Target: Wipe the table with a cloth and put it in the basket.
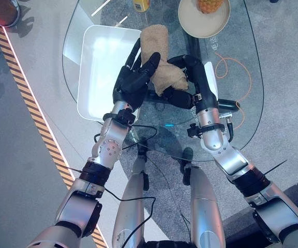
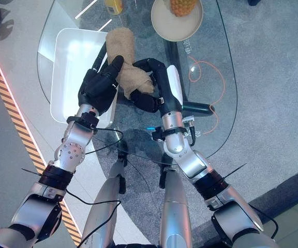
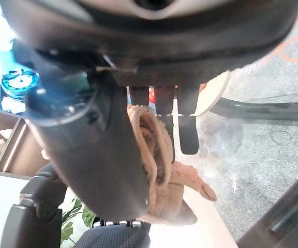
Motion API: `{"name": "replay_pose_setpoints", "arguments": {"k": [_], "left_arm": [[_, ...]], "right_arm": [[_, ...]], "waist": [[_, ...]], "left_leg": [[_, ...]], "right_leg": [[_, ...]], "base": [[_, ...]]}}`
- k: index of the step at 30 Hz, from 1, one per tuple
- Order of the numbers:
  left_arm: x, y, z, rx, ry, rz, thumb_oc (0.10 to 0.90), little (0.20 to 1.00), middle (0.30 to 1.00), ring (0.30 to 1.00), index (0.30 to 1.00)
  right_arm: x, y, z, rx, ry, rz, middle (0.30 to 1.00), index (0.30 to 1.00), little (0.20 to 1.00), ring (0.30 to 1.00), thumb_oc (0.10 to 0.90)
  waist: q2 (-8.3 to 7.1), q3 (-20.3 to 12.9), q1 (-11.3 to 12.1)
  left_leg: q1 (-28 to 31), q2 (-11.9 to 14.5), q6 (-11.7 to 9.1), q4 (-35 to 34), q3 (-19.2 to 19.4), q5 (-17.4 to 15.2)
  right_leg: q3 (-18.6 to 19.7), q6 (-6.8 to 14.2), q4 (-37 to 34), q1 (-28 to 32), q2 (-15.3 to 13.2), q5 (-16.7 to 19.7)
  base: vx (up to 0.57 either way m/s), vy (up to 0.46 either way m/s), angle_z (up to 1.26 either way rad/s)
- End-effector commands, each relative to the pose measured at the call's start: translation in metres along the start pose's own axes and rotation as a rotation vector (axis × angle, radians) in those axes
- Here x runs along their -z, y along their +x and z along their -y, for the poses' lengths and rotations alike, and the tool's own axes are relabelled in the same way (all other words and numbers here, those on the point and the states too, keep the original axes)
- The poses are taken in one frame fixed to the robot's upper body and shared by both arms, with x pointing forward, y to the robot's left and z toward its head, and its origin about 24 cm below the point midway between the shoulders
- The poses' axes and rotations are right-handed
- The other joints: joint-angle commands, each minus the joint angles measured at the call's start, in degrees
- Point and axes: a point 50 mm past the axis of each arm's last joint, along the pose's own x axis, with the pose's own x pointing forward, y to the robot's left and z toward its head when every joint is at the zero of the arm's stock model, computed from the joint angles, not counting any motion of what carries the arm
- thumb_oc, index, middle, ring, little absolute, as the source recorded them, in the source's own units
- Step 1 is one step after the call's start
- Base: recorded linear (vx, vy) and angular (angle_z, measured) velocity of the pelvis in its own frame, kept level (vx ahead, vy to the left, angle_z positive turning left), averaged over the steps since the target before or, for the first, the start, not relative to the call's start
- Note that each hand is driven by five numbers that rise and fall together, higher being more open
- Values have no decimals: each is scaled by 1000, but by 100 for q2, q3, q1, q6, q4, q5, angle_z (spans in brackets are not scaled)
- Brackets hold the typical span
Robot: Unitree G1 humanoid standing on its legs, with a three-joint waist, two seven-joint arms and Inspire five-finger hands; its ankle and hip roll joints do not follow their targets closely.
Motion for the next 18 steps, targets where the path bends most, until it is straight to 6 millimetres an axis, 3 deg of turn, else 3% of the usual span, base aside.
{"name": "replay_pose_setpoints", "arguments": {"k": [1, 2, 3, 4, 5, 18], "left_arm": [[-44, 23, 74, 347, 43, 187, 800, 900, 900, 900, 900], [-44, 23, 74, 348, 44, 191, 800, 900, 900, 900, 900], [-47, 22, 74, 350, 50, 215, 443, 543, 594, 594, 594], [-48, 22, 74, 349, 52, 219, 364, 464, 526, 526, 526], [-51, 21, 74, 350, 72, 253, 100, 200, 300, 300, 300], [-54, 22, 74, 358, 78, 281, 100, 200, 300, 300, 300]], "right_arm": [[-102, 21, 0, -8, 123, 468, 300, 300, 200, 300, 100], [-103, 21, 0, -11, 122, 469, 300, 300, 200, 300, 100], [-103, 20, -1, -20, 121, 471, 300, 300, 200, 300, 100], [-103, 20, -1, -21, 121, 472, 300, 300, 200, 300, 100], [-103, 20, -1, -28, 122, 473, 300, 300, 200, 300, 100], [-103, 21, -2, -33, 126, 477, 300, 300, 200, 300, 100]], "waist": [[-266, -154, 46], [-266, -154, 51], [-271, -154, 51], [-271, -154, 51], [-274, -154, 52], [-285, -154, 64]], "left_leg": [[192, -367, 167, 627, 290, -956], [196, -366, 167, 621, 289, -956], [196, -365, 168, 620, 290, -955], [194, -365, 168, 620, 291, -955], [194, -363, 165, 617, 286, -956], [183, -363, 153, 613, 283, -955]], "right_leg": [[89, 216, -1525, 432, 250, 832], [84, 216, -1531, 437, 248, 832], [78, 214, -1533, 438, 249, 832], [77, 214, -1533, 436, 249, 831], [80, 215, -1532, 432, 251, 828], [68, 214, -1529, 422, 259, 823]], "base": [[0, 0, 0], [0, 0, 0], [0, 0, 0], [0, 0, 0], [0, 0, 0], [0, 0, 0]]}}
